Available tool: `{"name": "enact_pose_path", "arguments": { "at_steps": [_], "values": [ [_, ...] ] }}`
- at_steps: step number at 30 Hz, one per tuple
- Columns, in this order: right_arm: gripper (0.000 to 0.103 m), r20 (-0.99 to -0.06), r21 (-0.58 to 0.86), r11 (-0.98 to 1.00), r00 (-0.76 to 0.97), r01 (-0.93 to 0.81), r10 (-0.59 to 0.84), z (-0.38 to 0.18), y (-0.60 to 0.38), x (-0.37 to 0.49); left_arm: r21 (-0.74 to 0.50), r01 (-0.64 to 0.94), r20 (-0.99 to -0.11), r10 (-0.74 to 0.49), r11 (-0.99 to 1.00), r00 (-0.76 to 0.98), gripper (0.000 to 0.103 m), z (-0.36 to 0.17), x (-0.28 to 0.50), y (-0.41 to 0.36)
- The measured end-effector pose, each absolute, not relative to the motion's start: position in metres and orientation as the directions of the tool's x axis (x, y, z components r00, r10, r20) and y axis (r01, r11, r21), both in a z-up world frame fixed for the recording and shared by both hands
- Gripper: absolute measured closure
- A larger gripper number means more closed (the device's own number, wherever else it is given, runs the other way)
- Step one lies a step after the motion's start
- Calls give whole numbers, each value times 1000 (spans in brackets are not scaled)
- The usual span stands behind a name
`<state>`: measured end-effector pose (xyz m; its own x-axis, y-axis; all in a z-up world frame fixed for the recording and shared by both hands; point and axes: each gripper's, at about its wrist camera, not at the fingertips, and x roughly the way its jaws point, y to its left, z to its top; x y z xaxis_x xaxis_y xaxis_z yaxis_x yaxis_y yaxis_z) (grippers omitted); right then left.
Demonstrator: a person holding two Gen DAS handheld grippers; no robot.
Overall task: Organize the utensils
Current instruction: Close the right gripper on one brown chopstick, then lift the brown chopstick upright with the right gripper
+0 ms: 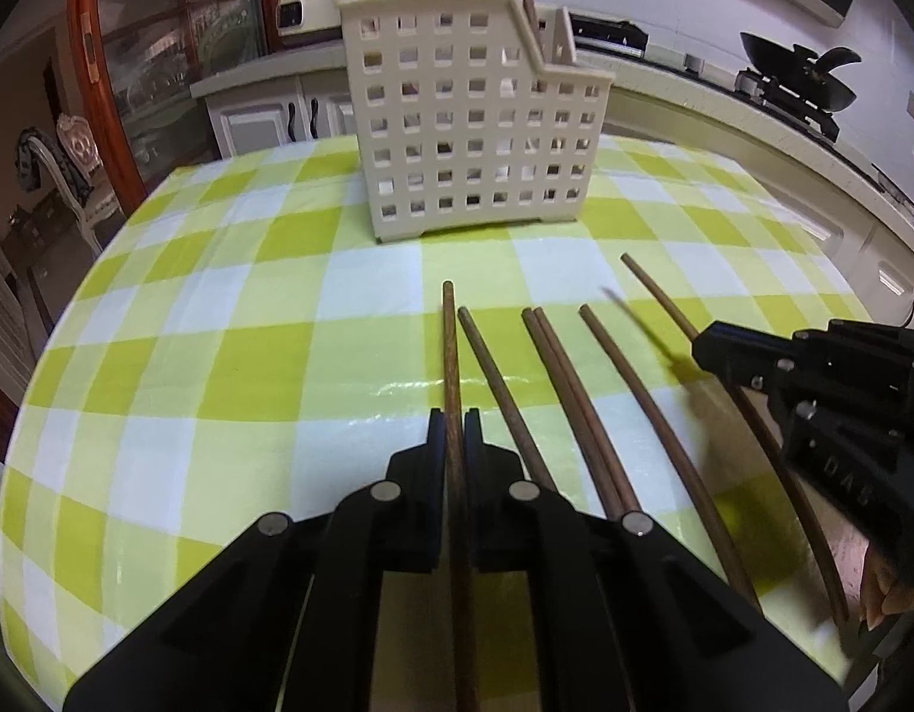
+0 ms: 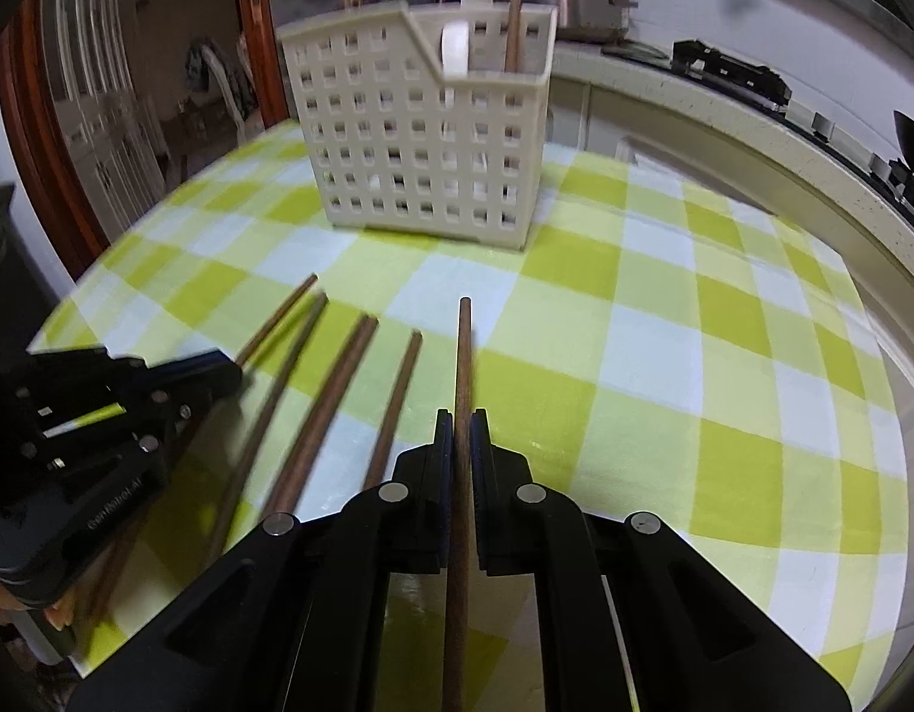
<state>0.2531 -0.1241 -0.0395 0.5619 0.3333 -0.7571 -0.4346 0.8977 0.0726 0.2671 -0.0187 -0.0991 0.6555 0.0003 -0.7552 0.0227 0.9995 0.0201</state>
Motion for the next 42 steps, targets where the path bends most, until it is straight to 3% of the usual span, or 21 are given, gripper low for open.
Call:
{"name": "enact_pose_path", "arguments": {
  "at_steps": [18,29,42],
  "values": [
    [96,-546,102,895,728,-434,415,41,-150,202,6,27,-589,-19,1000,808,97,-27,209,-9],
    [96,-468,102,890,768,-445,438,66,-159,178,-35,55,-489,-65,998,870,97,4,179,3],
    [96,-423,92,890,791,-447,441,82,-162,162,-6,50,-436,-48,999,899,97,20,162,-1]
  ]
}}
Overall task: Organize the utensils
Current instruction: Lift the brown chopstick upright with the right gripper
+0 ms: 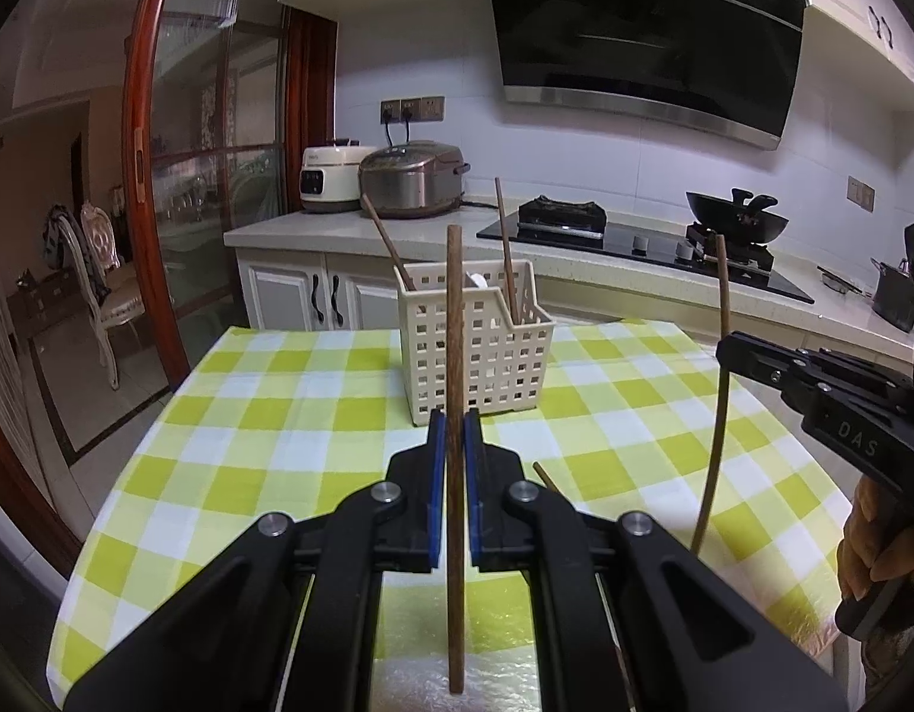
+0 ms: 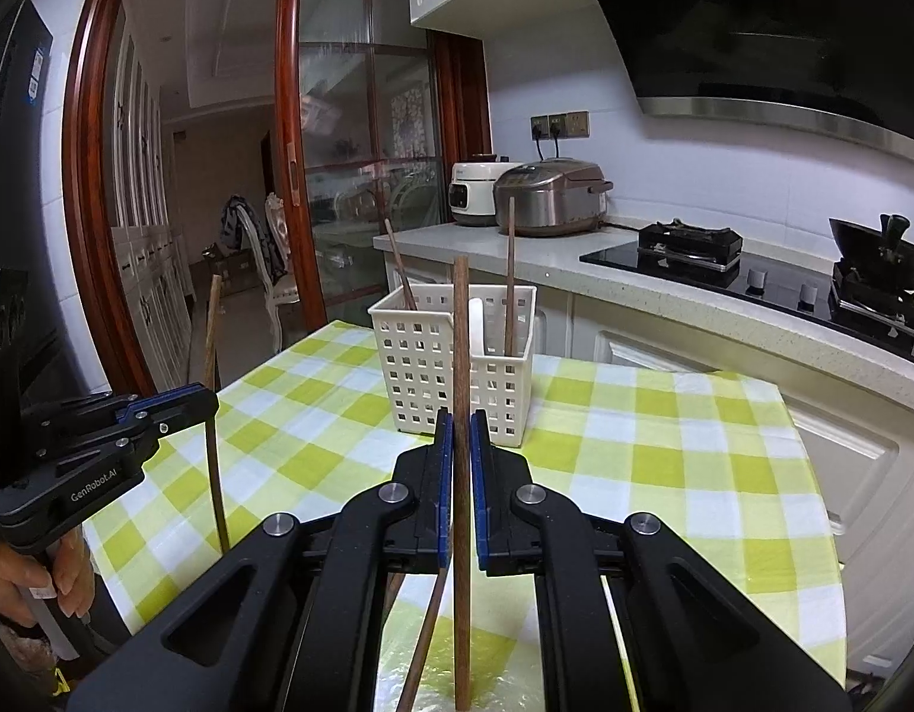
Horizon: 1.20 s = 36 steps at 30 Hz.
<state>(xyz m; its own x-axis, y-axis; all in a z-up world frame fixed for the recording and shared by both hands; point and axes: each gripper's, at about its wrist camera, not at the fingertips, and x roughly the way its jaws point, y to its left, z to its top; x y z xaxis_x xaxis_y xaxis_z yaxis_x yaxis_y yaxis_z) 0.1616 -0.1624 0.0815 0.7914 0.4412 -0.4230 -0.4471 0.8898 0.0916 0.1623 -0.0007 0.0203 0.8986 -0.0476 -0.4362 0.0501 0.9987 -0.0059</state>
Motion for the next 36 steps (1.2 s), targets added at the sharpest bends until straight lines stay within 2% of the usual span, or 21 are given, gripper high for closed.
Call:
{"name": "enact_pose_path", "arguments": {
  "at_steps": [36],
  "values": [
    [96,-376,63,893,818,-445,435,103,-160,155,13,50,-380,-41,999,924,97,39,154,1]
  ]
}}
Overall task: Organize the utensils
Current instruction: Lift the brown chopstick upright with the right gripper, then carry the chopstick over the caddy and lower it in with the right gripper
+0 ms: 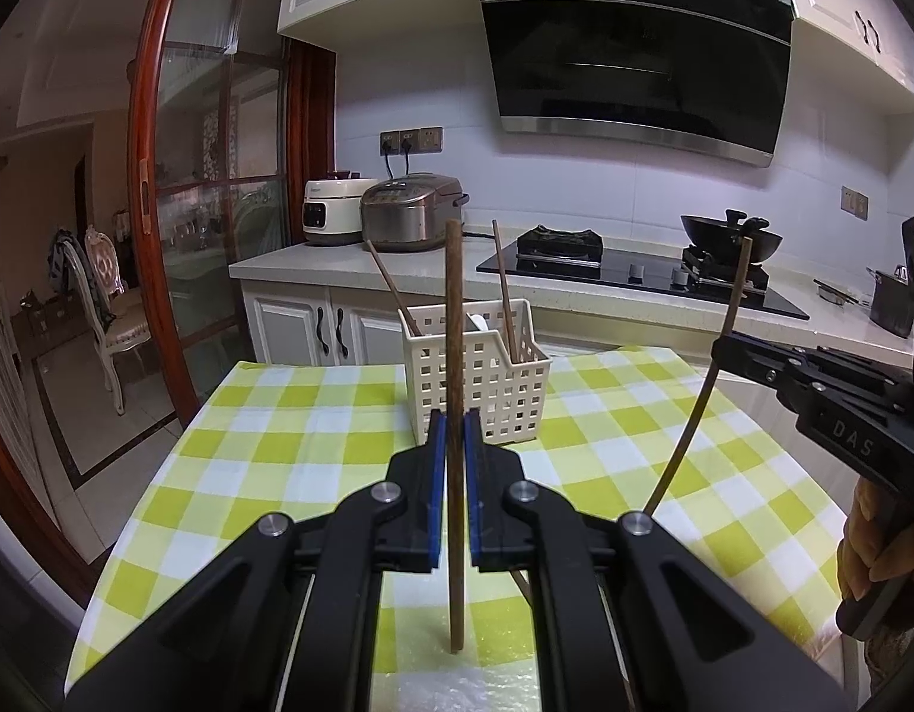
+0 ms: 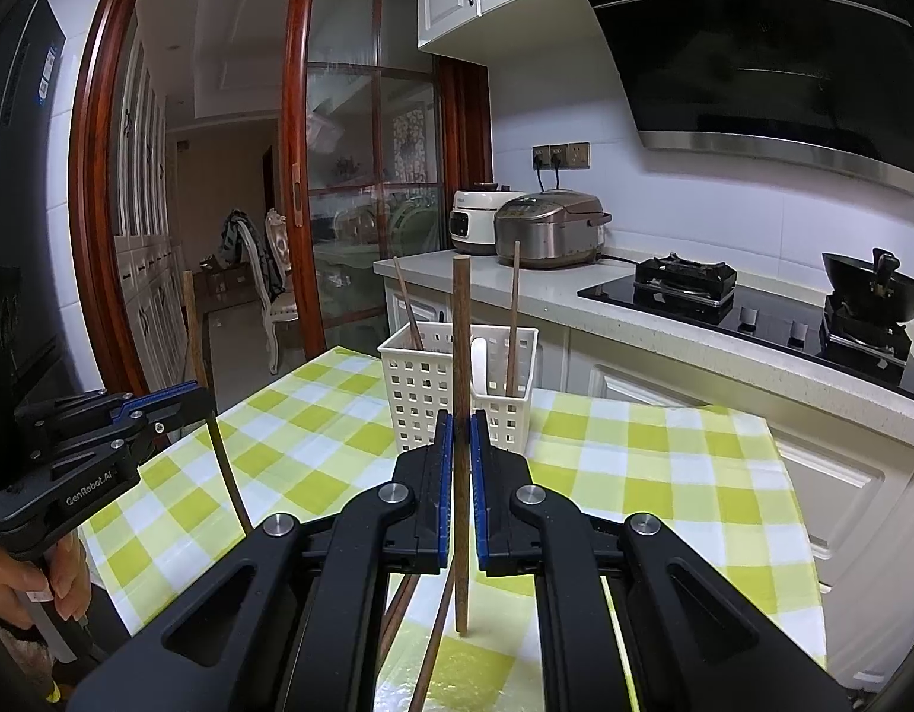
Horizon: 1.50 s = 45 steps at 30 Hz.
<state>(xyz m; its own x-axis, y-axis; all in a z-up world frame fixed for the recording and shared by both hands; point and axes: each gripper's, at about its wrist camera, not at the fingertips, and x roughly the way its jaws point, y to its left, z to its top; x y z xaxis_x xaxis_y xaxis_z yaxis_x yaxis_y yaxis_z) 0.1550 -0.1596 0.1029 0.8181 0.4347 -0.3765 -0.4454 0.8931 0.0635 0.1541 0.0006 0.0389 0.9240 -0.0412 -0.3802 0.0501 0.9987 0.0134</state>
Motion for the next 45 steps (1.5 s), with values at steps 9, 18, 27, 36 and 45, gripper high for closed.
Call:
{"name": "enact_pose_path", "arguments": {
  "at_steps": [9,18,27,36,45],
  "values": [
    [96,-376,51,892,819,-450,434,107,-158,157,20,59,-364,-47,998,930,97,48,156,1],
    [96,-350,27,891,830,-453,433,125,-152,163,18,73,-346,-62,997,936,97,57,163,1],
    [96,-339,28,887,830,-461,442,141,-145,183,-29,99,-365,-103,995,925,97,69,187,13],
    [96,-328,28,883,830,-469,452,154,-128,223,-45,55,-359,-68,997,931,97,91,227,33],
    [96,-320,36,885,834,-464,450,177,-114,294,-66,44,-309,-62,997,949,97,143,293,37]
  ]
}}
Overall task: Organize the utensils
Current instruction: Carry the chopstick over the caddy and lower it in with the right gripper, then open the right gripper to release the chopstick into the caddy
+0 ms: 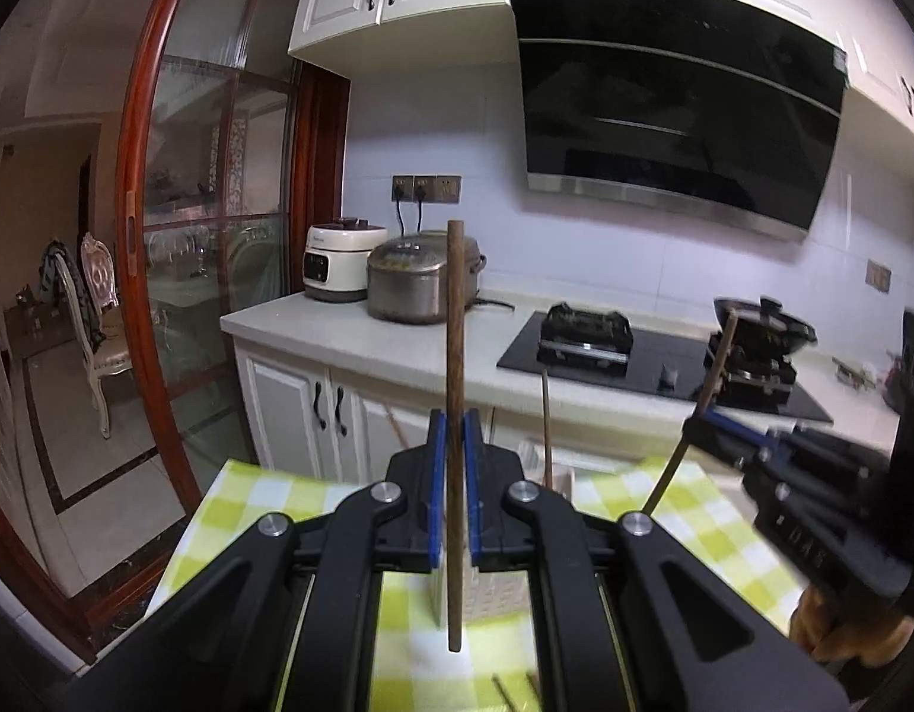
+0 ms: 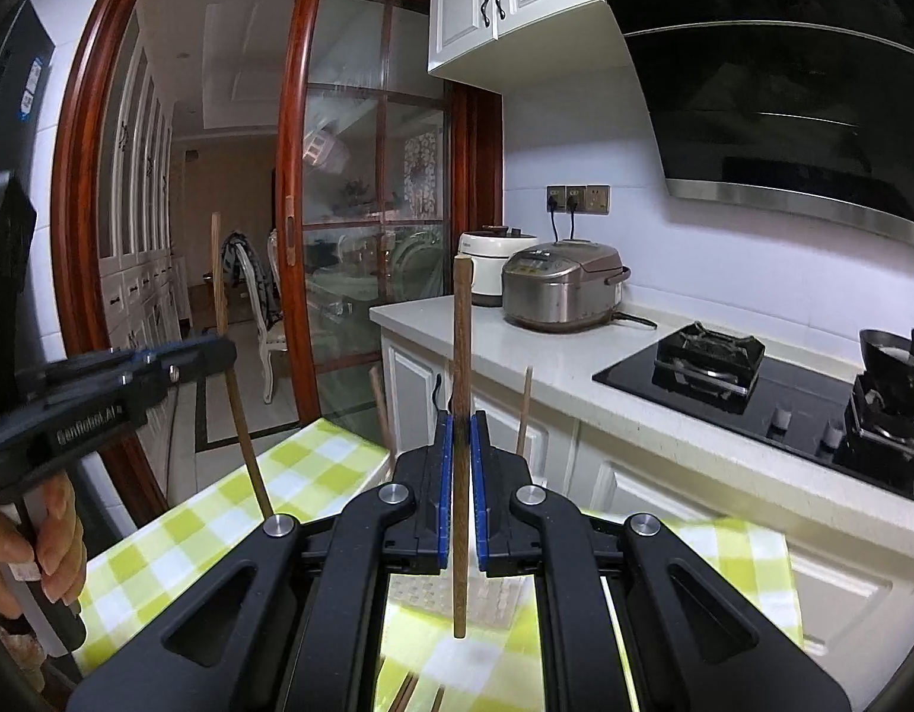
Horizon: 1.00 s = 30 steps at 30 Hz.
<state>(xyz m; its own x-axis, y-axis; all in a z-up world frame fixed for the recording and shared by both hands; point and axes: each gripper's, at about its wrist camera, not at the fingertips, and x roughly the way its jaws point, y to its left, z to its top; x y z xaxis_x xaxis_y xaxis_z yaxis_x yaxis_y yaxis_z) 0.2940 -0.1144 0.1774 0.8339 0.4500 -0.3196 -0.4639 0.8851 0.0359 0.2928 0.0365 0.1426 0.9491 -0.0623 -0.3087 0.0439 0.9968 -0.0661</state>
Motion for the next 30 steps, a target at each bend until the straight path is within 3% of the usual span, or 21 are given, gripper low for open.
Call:
{"name": "enact_pose_path", "arguments": {
  "at_steps": [7,17,20,21,22,25,26,28,30],
  "values": [
    [96,-333,80,881,821,-466,464,197,-114,351,-83,67,-279,-87,994,956,97,182,345,30],
    [93,-532,119,875,714,-470,456,129,-100,403,-144,32,-441,-93,989,893,96,110,404,38],
    [75,-548,134,881,707,-453,447,119,-101,408,-131,-24,-459,-39,991,887,77,95,406,45],
    [58,-542,145,882,710,-448,450,118,-102,406,-123,-45,-456,-16,991,890,66,93,403,48],
    [50,-526,155,883,720,-443,453,118,-106,402,-117,-63,-450,3,991,893,61,91,399,52],
    [50,-508,132,890,741,-437,439,119,-112,387,-97,-94,-430,44,991,902,57,90,380,62],
    [50,-501,127,893,749,-433,434,119,-117,380,-92,-111,-420,62,990,906,52,90,370,66],
    [50,-496,141,893,750,-428,438,114,-126,364,-78,-152,-389,110,985,915,33,86,346,70],
    [50,-498,148,894,748,-424,437,107,-133,349,-56,-173,-369,141,983,919,25,80,324,71]
  ]
}}
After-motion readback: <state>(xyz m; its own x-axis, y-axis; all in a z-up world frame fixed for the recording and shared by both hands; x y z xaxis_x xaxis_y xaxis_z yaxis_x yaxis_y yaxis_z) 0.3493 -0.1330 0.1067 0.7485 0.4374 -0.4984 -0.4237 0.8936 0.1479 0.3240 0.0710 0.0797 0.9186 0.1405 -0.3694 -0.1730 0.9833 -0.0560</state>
